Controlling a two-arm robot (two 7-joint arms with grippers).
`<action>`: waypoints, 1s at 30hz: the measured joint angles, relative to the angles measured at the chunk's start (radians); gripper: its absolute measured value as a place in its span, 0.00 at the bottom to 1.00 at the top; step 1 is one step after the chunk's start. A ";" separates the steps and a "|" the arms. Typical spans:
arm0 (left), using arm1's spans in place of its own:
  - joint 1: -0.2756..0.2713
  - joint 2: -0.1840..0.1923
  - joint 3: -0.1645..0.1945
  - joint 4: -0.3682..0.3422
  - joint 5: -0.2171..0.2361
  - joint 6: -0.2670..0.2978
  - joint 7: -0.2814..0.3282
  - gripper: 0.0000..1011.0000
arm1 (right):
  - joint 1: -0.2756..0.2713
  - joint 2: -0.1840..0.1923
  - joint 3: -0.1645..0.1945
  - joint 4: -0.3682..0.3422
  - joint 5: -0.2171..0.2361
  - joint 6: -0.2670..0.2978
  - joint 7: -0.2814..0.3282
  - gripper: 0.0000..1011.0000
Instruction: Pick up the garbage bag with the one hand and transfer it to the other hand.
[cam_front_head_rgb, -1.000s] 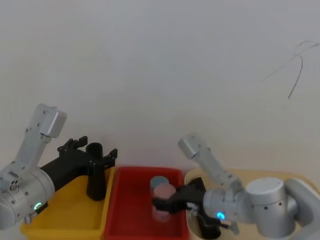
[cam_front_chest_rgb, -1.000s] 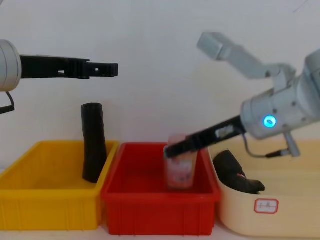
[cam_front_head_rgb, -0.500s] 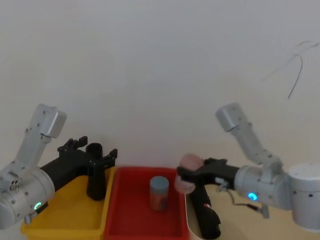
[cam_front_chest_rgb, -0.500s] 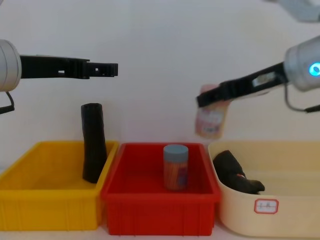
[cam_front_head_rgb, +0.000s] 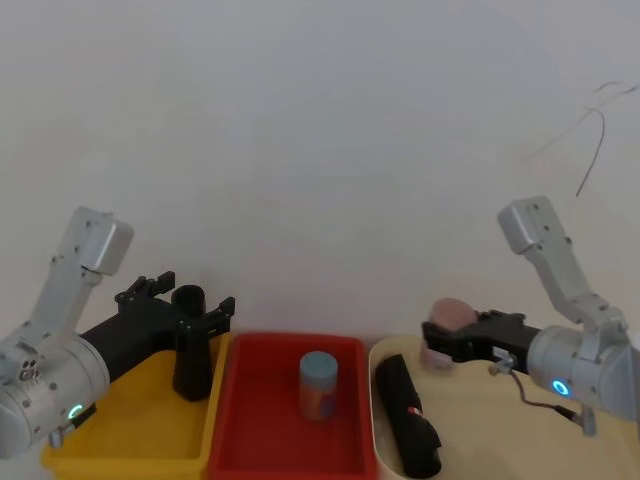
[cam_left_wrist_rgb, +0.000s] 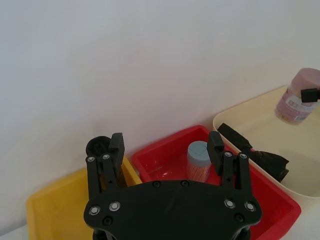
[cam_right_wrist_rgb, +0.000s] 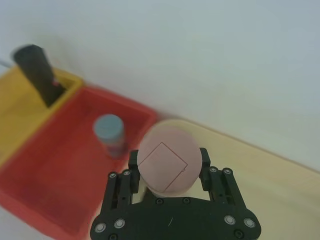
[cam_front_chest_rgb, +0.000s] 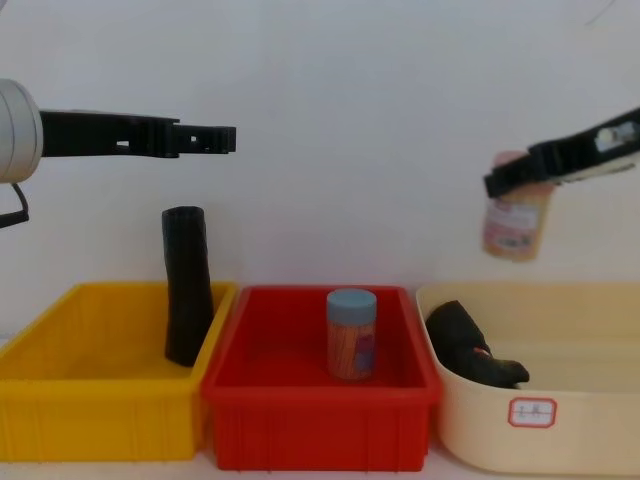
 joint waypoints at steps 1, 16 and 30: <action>0.000 0.000 0.000 0.000 0.000 0.000 0.000 0.99 | -0.002 0.001 0.004 0.002 -0.002 0.005 -0.006 0.64; 0.000 0.000 0.000 0.000 0.000 0.000 0.000 0.99 | -0.020 -0.007 0.045 0.128 -0.025 0.044 -0.068 0.64; 0.000 0.000 0.000 0.000 0.000 0.000 0.000 0.99 | -0.018 -0.017 0.055 0.224 -0.029 0.027 -0.061 0.81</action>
